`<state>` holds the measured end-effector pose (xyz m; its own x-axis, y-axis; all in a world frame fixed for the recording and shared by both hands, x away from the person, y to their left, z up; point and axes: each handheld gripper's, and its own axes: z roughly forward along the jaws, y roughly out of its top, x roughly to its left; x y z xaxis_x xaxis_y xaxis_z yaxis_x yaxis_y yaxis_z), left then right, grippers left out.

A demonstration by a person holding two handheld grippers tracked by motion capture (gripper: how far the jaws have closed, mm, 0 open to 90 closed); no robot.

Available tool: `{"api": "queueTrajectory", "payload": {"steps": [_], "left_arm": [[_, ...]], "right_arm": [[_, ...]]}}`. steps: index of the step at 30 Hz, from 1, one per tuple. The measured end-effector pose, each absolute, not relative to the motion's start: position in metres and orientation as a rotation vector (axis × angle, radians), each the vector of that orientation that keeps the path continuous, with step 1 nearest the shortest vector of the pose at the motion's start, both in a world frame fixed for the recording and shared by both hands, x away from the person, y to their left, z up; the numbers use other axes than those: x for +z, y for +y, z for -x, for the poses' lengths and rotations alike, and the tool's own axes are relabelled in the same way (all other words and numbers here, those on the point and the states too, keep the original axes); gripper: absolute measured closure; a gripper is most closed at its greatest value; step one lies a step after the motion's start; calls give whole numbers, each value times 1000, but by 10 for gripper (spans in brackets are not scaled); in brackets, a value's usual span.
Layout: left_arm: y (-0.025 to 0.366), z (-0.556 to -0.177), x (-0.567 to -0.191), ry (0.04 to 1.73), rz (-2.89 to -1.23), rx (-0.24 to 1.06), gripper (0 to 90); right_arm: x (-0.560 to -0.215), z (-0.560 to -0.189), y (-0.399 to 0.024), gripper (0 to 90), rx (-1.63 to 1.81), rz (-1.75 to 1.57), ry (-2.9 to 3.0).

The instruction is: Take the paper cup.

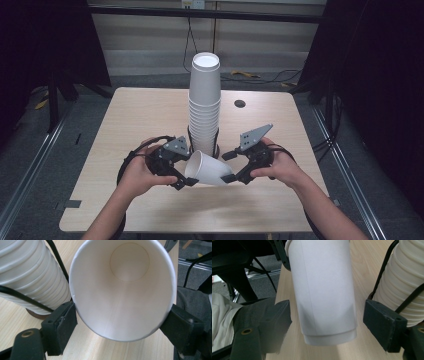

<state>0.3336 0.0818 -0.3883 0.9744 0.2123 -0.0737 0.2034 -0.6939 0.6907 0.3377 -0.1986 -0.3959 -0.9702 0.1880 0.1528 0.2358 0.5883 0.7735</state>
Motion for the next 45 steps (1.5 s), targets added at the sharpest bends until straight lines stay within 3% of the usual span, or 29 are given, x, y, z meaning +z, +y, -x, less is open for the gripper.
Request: {"api": "queueTrajectory", "payload": {"steps": [19, 36, 45], "left_arm": [[102, -335, -387, 362, -2419, 50, 170], [116, -337, -390, 403, -2454, 56, 164], [108, -338, -392, 394, -2478, 58, 165]], "right_arm": [[-409, -335, -213, 222, -1365, 447, -2825], [-446, -332, -238, 222, -1350, 624, -2858], [-433, -328, -225, 203, -1352, 538, -2857]]}}
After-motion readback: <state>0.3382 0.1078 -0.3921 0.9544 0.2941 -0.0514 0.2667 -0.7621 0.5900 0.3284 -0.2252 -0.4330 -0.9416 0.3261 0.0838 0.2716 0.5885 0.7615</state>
